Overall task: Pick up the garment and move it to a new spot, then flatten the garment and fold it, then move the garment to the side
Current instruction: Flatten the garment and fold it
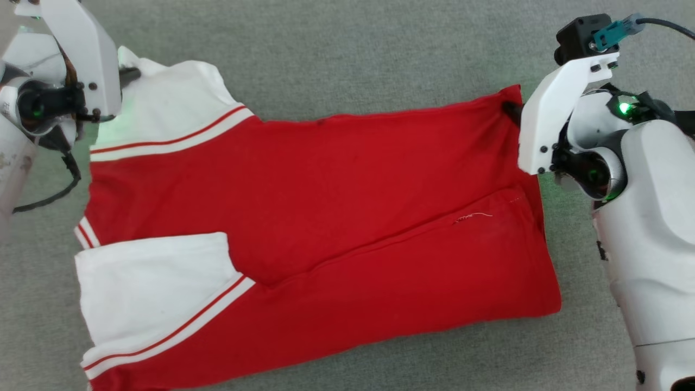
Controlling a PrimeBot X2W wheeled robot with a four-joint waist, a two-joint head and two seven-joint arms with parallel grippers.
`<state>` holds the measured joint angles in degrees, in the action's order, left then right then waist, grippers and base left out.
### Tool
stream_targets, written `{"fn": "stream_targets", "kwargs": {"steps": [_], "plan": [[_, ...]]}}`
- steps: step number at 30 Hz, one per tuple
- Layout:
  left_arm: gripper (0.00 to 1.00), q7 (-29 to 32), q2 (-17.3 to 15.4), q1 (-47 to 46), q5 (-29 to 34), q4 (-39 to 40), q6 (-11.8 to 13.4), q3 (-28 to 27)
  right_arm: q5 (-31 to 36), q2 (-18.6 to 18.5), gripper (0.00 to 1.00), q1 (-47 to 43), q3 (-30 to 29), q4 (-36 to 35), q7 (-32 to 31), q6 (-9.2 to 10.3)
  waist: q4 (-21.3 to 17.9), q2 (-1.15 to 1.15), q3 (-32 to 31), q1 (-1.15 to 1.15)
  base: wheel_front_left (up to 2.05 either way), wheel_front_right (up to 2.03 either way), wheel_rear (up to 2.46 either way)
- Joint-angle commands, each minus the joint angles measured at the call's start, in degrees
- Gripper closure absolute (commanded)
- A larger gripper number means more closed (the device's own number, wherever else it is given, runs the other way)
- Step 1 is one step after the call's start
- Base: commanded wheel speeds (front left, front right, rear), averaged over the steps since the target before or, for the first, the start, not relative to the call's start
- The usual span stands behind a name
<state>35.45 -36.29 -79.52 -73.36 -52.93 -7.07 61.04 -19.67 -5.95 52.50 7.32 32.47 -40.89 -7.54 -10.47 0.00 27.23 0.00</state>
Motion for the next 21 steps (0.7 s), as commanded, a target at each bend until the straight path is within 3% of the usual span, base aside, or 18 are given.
{"fn": "stream_targets", "kwargs": {"steps": [1, 12, 15, 21], "plan": [[1.00, -0.4, -0.1, -0.2, -0.3, 0.4, -0.2, -0.1, -0.2, -1.0, 1.00, -0.4, 0.4, -0.6, 0.7, 0.12, 1.1, 0.00, -1.4, 0.00, 0.00, 0.00, 0.00], [1.00, 3.1, -3.6, 1.1, -1.7, 9.0, 0.0, 0.5, -5.6, -7.7, 1.00, -7.7, 3.5, -9.2, -0.3, 0.12, 4.5, 0.00, -6.7, 0.00, 0.00, 0.00, 0.00], [1.00, 3.9, -5.8, 3.1, -2.1, 14.0, 1.9, 0.8, -6.9, -9.8, 1.00, -10.8, 3.6, -12.5, -1.3, 0.12, 5.3, 0.00, -8.1, 0.00, 0.00, 0.00, 0.00], [1.00, 5.8, -12.7, 9.7, -3.8, 29.6, 9.9, 1.2, -9.5, -13.4, 1.00, -18.2, 2.9, -19.7, -4.2, 0.12, 6.8, 0.00, -10.1, 0.00, 0.00, 0.00, 0.00]]}}
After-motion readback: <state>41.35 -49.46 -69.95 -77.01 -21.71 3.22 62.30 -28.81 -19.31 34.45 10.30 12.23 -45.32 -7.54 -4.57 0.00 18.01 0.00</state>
